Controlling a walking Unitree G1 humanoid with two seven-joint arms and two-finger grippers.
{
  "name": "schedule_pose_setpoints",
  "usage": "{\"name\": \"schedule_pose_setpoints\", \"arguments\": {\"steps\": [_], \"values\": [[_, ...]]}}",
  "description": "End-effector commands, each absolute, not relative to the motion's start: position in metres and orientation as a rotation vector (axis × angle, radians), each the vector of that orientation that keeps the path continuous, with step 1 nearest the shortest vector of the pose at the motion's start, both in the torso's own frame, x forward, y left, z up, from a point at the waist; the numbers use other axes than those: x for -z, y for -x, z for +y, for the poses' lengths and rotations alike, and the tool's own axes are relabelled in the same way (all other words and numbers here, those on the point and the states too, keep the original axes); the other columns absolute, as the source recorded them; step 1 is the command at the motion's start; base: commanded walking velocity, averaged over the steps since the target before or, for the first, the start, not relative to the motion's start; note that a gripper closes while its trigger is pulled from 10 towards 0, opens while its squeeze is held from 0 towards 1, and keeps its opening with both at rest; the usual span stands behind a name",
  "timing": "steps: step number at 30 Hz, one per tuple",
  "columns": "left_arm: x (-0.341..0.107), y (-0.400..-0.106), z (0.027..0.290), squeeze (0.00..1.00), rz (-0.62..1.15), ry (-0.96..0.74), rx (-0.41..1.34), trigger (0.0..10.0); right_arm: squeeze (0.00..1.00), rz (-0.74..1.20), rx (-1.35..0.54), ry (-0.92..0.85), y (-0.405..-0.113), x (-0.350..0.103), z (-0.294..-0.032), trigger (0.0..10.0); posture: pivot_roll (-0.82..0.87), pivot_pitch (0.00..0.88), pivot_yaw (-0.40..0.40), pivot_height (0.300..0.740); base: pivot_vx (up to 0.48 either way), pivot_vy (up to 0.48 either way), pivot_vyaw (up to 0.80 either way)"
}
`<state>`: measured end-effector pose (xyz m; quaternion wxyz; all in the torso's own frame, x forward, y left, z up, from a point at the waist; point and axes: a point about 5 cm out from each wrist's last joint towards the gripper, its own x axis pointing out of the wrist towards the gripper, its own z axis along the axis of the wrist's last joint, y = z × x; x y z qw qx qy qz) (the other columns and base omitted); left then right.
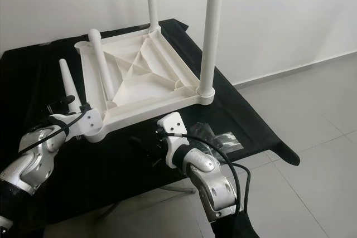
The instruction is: Building children table
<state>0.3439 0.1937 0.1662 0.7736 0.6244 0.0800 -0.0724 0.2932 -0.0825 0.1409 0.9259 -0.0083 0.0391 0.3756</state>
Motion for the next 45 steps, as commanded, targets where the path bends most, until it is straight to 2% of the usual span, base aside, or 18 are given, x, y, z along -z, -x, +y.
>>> {"name": "schedule_pose_setpoints", "arguments": {"steps": [1, 22, 28, 29, 30, 45], "values": [[-0.161, -0.345, 0.194, 0.0, 0.191, -1.378, 0.159, 10.0, 0.0, 0.071, -0.783, 0.014, -0.29, -0.143, -0.079, 10.0, -0.16, 0.094, 0.057, 0.74, 0.0, 0.0, 0.0], [-0.164, -0.364, 0.186, 0.0, 0.171, -1.422, 0.127, 10.0, 0.0, 0.066, -0.786, 0.009, -0.286, -0.145, -0.077, 10.0, -0.16, 0.12, 0.066, 0.74, 0.0, 0.0, 0.0], [-0.166, -0.37, 0.192, 0.0, 0.168, -1.469, 0.062, 10.0, 0.0, 0.067, -0.787, 0.004, -0.285, -0.146, -0.077, 10.0, -0.16, 0.126, 0.067, 0.74, 0.0, 0.0, 0.0], [-0.168, -0.373, 0.194, 0.0, 0.16, -1.476, 0.028, 9.1, 0.0, 0.067, -0.787, 0.003, -0.285, -0.146, -0.077, 10.0, -0.16, 0.126, 0.067, 0.74, 0.0, 0.0, 0.0], [-0.169, -0.375, 0.196, 0.0, 0.164, -1.485, 0.005, 0.0, 0.0, 0.067, -0.787, 0.002, -0.284, -0.146, -0.077, 10.0, -0.16, 0.127, 0.067, 0.74, 0.0, 0.0, 0.0], [-0.152, -0.381, 0.208, 0.0, 0.267, -1.532, 0.03, 0.0, 0.0, 0.069, -0.784, -0.004, -0.282, -0.147, -0.076, 10.0, -0.17, 0.132, 0.072, 0.74, 0.0, 0.0, 0.0]]}}
